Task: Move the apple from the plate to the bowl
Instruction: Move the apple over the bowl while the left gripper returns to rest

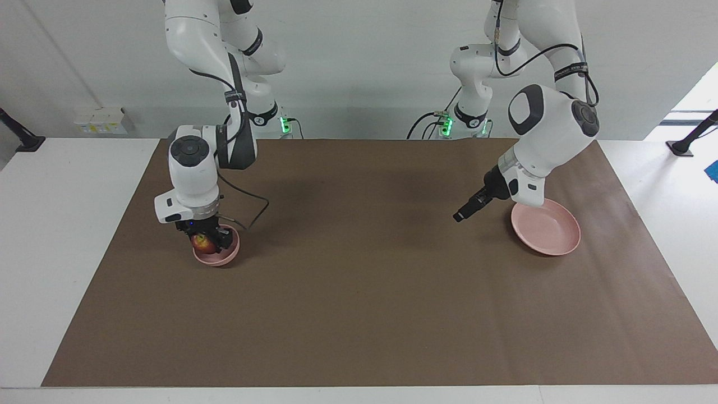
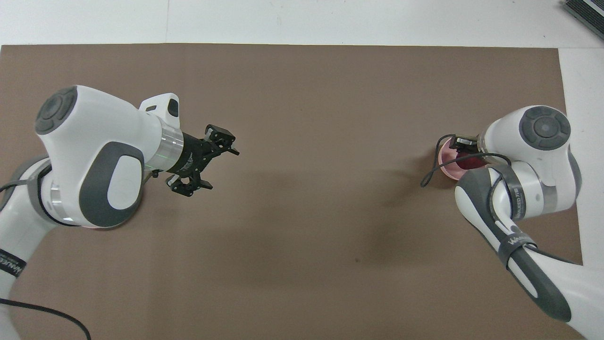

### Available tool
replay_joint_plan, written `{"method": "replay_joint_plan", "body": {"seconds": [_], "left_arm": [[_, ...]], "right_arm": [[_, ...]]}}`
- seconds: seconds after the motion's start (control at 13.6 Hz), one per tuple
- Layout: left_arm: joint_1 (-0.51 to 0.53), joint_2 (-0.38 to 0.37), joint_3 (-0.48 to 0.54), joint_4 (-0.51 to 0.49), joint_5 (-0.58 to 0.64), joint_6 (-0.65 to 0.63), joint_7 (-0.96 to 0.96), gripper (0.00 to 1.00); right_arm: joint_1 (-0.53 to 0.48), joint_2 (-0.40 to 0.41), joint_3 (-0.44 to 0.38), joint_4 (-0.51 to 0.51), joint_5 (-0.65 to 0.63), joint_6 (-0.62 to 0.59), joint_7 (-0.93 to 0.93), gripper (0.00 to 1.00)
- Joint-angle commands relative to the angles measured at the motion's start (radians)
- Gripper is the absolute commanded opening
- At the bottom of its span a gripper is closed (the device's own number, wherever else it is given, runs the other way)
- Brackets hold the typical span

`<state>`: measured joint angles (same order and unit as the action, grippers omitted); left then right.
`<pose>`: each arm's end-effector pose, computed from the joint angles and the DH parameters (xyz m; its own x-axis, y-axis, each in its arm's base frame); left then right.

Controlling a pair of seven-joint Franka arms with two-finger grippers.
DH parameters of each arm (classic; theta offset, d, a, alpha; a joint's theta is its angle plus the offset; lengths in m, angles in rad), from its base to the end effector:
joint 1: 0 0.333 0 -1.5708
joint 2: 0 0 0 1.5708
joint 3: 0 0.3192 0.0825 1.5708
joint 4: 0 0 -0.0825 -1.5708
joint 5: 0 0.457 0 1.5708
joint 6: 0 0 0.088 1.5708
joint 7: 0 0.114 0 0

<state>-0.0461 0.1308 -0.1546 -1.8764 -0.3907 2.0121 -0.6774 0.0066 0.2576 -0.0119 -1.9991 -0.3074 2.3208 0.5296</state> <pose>0.6452 -0.1542 0.4127 0.7938 0.5552 -0.2483 0.6071 -0.7484 0.2672 0.6628 -0.0105 0.2878 0.9391 -0.3077 0.1532 -0.3331 -0.9246 0.1850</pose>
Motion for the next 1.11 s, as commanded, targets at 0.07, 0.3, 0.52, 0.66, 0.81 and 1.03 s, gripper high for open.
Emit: {"method": "replay_joint_plan", "body": {"seconds": [0.07, 0.3, 0.52, 0.66, 0.81, 1.03], "left_arm": [[0.002, -0.019, 0.055, 0.013, 0.134, -0.033, 0.149, 1.00], [0.043, -0.026, 0.081, 0.055, 0.177, -0.079, 0.298, 1.00], [0.022, -0.051, 0.153, 0.083, 0.205, -0.104, 0.416, 1.00], [0.017, -0.066, 0.168, 0.117, 0.304, -0.143, 0.464, 1.00], [0.034, -0.083, 0.168, 0.160, 0.344, -0.203, 0.545, 1.00], [0.083, -0.123, 0.153, 0.203, 0.363, -0.288, 0.640, 1.00]], "right_arm": [[0.016, 0.008, 0.004, -0.009, -0.013, 0.029, 0.046, 0.00], [0.016, 0.008, 0.006, -0.009, -0.012, 0.028, 0.049, 0.00], [0.016, 0.006, 0.004, -0.026, -0.012, 0.028, 0.046, 0.00], [0.015, 0.008, 0.006, -0.032, -0.012, 0.028, 0.047, 0.00], [0.015, 0.009, 0.006, -0.032, -0.012, 0.028, 0.050, 0.06], [0.015, 0.019, 0.006, -0.032, -0.010, 0.029, 0.049, 0.46]]}}
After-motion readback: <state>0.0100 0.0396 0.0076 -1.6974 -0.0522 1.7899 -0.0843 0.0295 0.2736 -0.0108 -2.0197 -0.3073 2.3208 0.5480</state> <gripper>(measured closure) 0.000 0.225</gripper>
